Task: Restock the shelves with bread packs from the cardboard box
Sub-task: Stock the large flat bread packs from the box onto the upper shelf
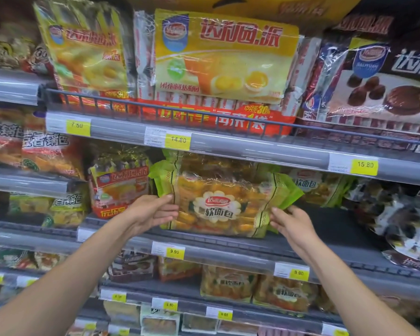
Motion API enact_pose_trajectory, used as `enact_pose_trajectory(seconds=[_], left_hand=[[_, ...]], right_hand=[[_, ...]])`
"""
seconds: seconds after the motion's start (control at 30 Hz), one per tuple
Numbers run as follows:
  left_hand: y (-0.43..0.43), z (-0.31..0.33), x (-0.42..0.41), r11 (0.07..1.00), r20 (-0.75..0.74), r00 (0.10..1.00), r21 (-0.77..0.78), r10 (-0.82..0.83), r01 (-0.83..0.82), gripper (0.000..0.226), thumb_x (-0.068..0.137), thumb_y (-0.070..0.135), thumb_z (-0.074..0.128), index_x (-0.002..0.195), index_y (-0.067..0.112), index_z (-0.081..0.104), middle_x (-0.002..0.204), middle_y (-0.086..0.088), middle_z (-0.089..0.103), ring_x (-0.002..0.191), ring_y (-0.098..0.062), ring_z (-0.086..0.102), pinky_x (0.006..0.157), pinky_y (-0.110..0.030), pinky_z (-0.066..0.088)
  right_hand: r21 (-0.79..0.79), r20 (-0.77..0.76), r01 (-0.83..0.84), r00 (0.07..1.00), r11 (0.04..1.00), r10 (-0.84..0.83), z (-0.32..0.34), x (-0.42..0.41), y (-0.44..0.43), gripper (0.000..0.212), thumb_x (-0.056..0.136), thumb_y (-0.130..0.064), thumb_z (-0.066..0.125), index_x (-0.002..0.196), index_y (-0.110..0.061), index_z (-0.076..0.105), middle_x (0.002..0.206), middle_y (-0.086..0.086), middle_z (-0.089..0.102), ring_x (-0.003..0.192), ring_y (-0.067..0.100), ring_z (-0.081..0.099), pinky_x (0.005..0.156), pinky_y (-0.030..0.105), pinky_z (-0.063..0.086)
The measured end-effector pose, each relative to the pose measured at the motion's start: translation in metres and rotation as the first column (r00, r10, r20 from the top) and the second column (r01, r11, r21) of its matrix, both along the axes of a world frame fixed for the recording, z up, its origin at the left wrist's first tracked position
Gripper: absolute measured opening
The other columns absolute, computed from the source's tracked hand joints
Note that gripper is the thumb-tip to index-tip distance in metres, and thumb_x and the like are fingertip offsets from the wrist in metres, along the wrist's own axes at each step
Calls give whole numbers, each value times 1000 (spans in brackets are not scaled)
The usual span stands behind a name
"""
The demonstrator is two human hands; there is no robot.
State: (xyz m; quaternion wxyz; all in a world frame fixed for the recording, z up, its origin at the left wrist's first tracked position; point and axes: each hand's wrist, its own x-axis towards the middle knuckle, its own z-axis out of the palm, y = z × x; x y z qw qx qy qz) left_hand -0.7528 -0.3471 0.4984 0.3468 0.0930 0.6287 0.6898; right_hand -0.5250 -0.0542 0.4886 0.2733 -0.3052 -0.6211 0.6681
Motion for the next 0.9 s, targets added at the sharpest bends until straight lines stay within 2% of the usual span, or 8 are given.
enact_pose_trajectory(seconds=[0.2, 0.3, 0.4, 0.47, 0.57, 0.67, 0.8, 0.9], left_hand=[[10, -2, -20, 999, 36, 999, -48, 4, -2, 31, 100, 19, 62, 125, 0, 58, 95, -18, 78, 88, -27, 75, 63, -28, 64], [17, -6, -29, 997, 25, 999, -76, 31, -29, 39, 101, 9, 58, 137, -6, 51, 109, -24, 74, 95, -28, 76, 66, -28, 64], [20, -13, -31, 996, -64, 998, -83, 21, -26, 37, 98, 4, 62, 132, -8, 54, 123, -24, 69, 100, -26, 75, 76, -28, 64], [20, -18, -29, 997, -178, 984, -73, 25, -38, 51, 93, 6, 69, 138, -6, 47, 122, -21, 70, 103, -25, 74, 83, -31, 62], [16, -18, -15, 970, -445, 893, -178, 71, -166, 45, 90, 15, 76, 123, 4, 48, 102, -11, 71, 91, -22, 74, 72, -27, 62], [13, -22, 0, 929, -694, 720, -256, 16, -267, 36, 93, 24, 72, 112, 15, 43, 85, -3, 66, 72, -18, 66, 65, -32, 55], [16, -27, 0, 881, -770, 546, -458, -329, -114, 3, 98, 25, 62, 99, 28, 62, 92, 12, 67, 82, -7, 66, 69, -22, 51], [18, -29, -5, 790, -707, 473, -612, -526, -36, 13, 100, 28, 60, 103, 37, 68, 95, 23, 64, 82, 4, 63, 72, -23, 52]], right_hand=[[-16, 21, 36, 999, 999, -35, 2, -14, 6, 19, 96, -17, 69, 115, -14, 66, 92, 4, 67, 79, 14, 59, 60, 26, 45], [-32, 40, 56, 998, 998, -54, 2, -19, 6, 23, 96, -19, 68, 118, -16, 62, 96, 4, 66, 80, 15, 61, 63, 27, 47], [-38, 41, 50, 998, 998, -49, 2, -20, 4, 33, 96, -18, 68, 126, -20, 55, 105, 5, 69, 87, 20, 66, 67, 29, 52], [75, 87, 71, 993, 995, -77, 0, -17, -1, 42, 94, -18, 71, 130, -23, 49, 109, 3, 69, 92, 21, 69, 71, 31, 56], [445, 188, 94, 963, 890, -195, -7, -7, -16, 37, 92, -24, 73, 121, -22, 50, 106, -3, 64, 91, 15, 66, 71, 29, 53], [661, 261, -145, 964, 737, -44, -17, -3, -35, 11, 94, -25, 69, 102, -28, 61, 97, -10, 65, 89, 4, 63, 71, 20, 47], [688, 521, -477, 849, 547, 85, -31, -15, -41, 14, 98, -42, 58, 110, -39, 66, 112, -22, 61, 105, -4, 57, 90, 27, 48], [674, 572, -518, 817, 526, 72, -33, -24, -39, 26, 100, -47, 54, 123, -40, 62, 119, -20, 58, 111, 2, 54, 95, 29, 47]])
